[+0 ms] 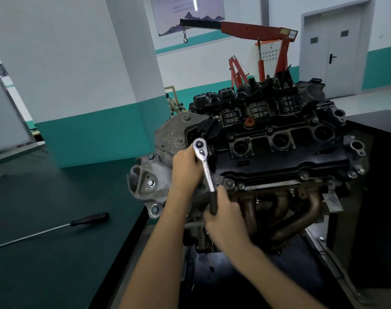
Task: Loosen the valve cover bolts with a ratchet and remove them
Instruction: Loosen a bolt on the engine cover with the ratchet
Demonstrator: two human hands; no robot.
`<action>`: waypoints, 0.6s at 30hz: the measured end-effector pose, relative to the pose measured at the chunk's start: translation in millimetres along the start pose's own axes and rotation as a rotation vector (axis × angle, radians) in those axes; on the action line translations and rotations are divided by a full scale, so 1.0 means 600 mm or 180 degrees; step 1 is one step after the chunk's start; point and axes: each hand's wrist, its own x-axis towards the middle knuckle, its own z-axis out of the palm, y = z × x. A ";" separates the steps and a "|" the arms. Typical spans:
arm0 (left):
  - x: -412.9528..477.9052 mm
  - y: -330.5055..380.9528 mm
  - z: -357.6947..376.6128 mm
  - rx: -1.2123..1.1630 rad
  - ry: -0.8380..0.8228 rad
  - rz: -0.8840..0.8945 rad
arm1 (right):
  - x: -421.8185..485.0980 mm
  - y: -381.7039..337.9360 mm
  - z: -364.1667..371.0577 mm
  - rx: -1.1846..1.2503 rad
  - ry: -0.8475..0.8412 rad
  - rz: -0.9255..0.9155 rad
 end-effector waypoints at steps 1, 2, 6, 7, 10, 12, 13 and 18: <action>0.000 -0.001 0.000 -0.0058 -0.0035 -0.0037 | -0.005 -0.012 0.021 0.0152 0.0048 0.0080; -0.001 -0.001 -0.001 -0.0152 -0.0057 -0.0047 | -0.007 -0.018 0.032 0.0258 0.0058 0.0130; -0.010 0.008 -0.014 -0.0619 -0.0075 0.0245 | 0.009 0.007 -0.024 -0.0115 -0.0254 -0.0067; -0.011 0.009 -0.016 -0.0672 -0.0153 0.0337 | 0.018 0.017 -0.057 -0.0234 -0.0429 -0.0191; -0.009 0.008 -0.015 -0.0491 -0.0218 0.0398 | 0.075 0.035 -0.164 -0.1062 -0.0717 -0.0609; -0.007 0.008 -0.010 -0.0407 -0.0036 0.0319 | 0.123 0.030 -0.220 -0.2122 -0.0639 -0.0890; -0.008 0.008 -0.008 -0.0402 0.0030 0.0265 | 0.140 0.023 -0.235 -0.2534 -0.0545 -0.1079; -0.009 0.012 -0.004 -0.0249 0.0174 0.0072 | 0.104 0.032 -0.196 -0.2216 -0.0234 -0.1006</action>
